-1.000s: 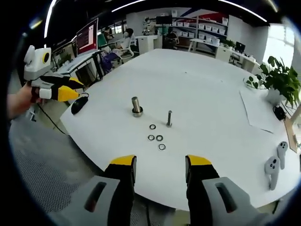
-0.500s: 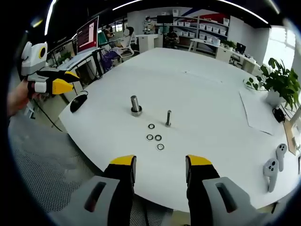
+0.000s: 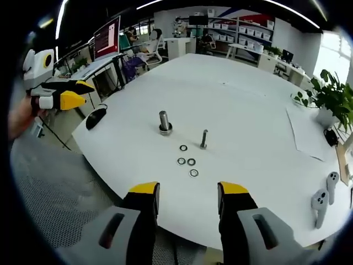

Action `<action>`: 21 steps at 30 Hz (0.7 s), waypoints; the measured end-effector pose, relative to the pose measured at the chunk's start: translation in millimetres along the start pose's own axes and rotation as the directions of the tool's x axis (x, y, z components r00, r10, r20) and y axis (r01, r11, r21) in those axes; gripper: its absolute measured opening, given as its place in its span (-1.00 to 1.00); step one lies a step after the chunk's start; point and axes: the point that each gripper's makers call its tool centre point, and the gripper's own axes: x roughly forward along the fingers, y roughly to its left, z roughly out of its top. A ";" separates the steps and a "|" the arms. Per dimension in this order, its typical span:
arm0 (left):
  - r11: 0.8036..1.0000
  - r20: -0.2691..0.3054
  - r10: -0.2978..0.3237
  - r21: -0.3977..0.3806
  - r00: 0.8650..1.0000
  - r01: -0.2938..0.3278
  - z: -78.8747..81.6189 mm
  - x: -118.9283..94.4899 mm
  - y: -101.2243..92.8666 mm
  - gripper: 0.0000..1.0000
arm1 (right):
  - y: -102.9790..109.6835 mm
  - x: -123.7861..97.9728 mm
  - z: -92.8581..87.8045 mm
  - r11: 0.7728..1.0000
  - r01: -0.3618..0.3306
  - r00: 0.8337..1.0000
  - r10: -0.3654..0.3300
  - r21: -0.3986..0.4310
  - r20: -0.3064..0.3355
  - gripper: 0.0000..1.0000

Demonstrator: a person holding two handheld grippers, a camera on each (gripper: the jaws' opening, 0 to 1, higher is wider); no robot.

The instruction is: Place the washer onto the threaded stud by aligning its center hole with the stud, sliding it down to the base, and recovering from edge contact or off-axis alignment until the washer reaches the visible bottom stop.

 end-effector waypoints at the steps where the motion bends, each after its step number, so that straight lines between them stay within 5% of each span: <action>1: 1.000 0.000 -0.001 -0.001 1.000 0.001 0.0 0.2 0.1 -0.30 | 0.8 0.9 1.5 1.000 -0.003 1.000 0.003 0.002 0.002 -0.10; 21: 0.999 0.033 -0.011 0.043 0.999 0.010 4.3 -4.1 -0.2 -0.30 | 7.2 47.6 2.1 0.994 -0.063 0.995 0.055 -0.087 -0.083 -0.14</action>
